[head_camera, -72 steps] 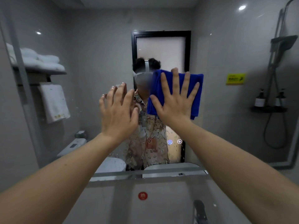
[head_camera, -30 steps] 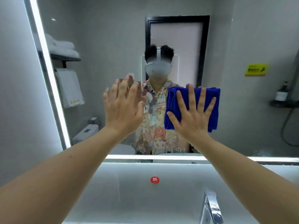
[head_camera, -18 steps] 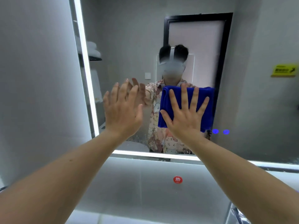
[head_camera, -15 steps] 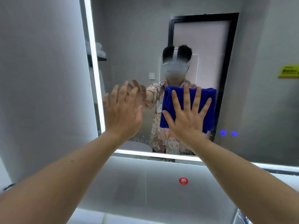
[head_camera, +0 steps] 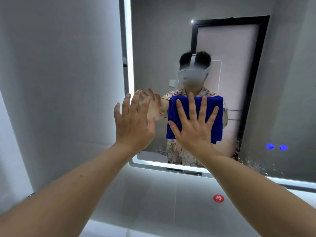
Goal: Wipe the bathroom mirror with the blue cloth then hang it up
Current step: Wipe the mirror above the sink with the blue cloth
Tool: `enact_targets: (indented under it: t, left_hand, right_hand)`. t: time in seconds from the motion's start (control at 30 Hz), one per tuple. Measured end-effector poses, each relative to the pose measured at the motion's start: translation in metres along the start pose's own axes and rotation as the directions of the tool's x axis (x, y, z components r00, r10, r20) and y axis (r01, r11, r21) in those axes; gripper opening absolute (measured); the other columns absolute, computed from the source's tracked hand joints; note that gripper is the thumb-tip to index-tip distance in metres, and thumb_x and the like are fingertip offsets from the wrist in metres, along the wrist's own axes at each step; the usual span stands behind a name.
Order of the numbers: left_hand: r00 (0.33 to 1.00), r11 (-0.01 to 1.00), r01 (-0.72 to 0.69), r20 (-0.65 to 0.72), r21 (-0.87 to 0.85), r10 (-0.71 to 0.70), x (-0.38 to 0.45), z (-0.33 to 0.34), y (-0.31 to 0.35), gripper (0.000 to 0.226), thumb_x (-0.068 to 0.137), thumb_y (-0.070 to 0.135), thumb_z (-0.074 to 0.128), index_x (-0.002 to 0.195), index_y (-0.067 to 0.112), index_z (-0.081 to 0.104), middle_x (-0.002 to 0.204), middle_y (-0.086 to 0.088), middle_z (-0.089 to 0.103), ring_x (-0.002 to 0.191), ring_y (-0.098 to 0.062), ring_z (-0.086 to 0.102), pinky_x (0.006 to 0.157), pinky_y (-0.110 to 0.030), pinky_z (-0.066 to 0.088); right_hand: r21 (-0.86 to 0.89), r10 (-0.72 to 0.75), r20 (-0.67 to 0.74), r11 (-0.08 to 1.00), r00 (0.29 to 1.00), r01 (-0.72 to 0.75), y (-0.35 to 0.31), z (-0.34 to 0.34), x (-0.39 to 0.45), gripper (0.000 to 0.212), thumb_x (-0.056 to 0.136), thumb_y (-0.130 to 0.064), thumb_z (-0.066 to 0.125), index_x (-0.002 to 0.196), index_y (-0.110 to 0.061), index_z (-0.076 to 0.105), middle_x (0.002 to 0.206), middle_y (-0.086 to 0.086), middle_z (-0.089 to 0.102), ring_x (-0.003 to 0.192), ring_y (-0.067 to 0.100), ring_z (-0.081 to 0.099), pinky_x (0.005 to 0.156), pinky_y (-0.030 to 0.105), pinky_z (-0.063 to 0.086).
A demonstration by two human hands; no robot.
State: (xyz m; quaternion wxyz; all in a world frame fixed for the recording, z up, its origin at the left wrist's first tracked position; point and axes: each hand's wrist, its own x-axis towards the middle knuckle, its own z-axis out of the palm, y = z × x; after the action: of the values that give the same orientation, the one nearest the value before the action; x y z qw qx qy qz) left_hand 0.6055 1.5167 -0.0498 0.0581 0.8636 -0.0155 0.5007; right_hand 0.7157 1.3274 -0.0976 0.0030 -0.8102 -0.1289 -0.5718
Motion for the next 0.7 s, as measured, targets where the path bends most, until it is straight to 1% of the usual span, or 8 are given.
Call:
enact_targets:
  t: [0.13,0.23,0.43,0.57,0.7]
  left_hand:
    - [1.000,0.999,0.009,0.000,0.038,-0.009,0.000,-0.002,-0.025,0.063,0.087,0.041,0.050,0.145,0.018,0.048,0.160,-0.011,0.035,0.146,-0.037,0.030,0.115,-0.062,0.024]
    - [1.000,0.998,0.029,0.011,0.051,-0.029,0.004,-0.001,-0.039,0.064,0.088,0.045,0.047,0.146,0.020,0.046,0.161,-0.011,0.033,0.147,-0.036,0.029,0.117,-0.062,0.022]
    - [1.000,0.999,0.030,-0.009,0.031,-0.029,0.008,0.001,-0.053,0.064,0.088,0.046,0.049,0.147,0.021,0.048,0.161,-0.010,0.034,0.147,-0.036,0.031,0.117,-0.062,0.023]
    - [0.999,0.999,0.030,-0.033,0.009,-0.030,0.011,0.000,-0.066,0.063,0.087,0.046,0.049,0.145,0.020,0.049,0.161,-0.011,0.035,0.146,-0.037,0.032,0.115,-0.064,0.025]
    - [0.998,0.998,0.060,-0.020,0.035,-0.060,0.013,-0.001,-0.084,0.064,0.089,0.049,0.048,0.147,0.023,0.046,0.163,-0.009,0.030,0.148,-0.035,0.029,0.118,-0.062,0.021]
  right_hand:
    - [0.025,0.028,-0.015,0.999,0.999,-0.028,-0.028,0.006,0.007,0.080,0.101,-0.069,0.031,0.167,-0.031,0.006,0.175,0.008,-0.004,0.158,0.044,-0.008,0.120,0.069,-0.013]
    - [0.013,0.012,-0.013,1.000,1.000,-0.012,-0.038,0.007,0.013,0.080,0.101,-0.069,0.031,0.167,-0.032,0.006,0.175,0.008,-0.004,0.158,0.044,-0.006,0.120,0.069,-0.013]
    - [-0.003,0.001,0.005,1.000,1.000,-0.001,-0.053,0.004,0.024,0.079,0.101,-0.069,0.032,0.167,-0.032,0.008,0.175,0.008,-0.004,0.158,0.043,-0.006,0.120,0.069,-0.013]
    - [-0.017,-0.072,-0.012,0.997,0.997,0.071,-0.066,0.001,0.043,0.077,0.102,-0.068,0.030,0.167,-0.031,0.012,0.175,0.010,0.002,0.158,0.044,-0.004,0.120,0.070,-0.013]
    - [-0.031,-0.127,-0.035,0.992,0.991,0.126,-0.080,0.000,0.074,0.076,0.103,-0.069,0.027,0.167,-0.031,0.010,0.174,0.010,0.004,0.158,0.044,-0.001,0.121,0.070,-0.010]
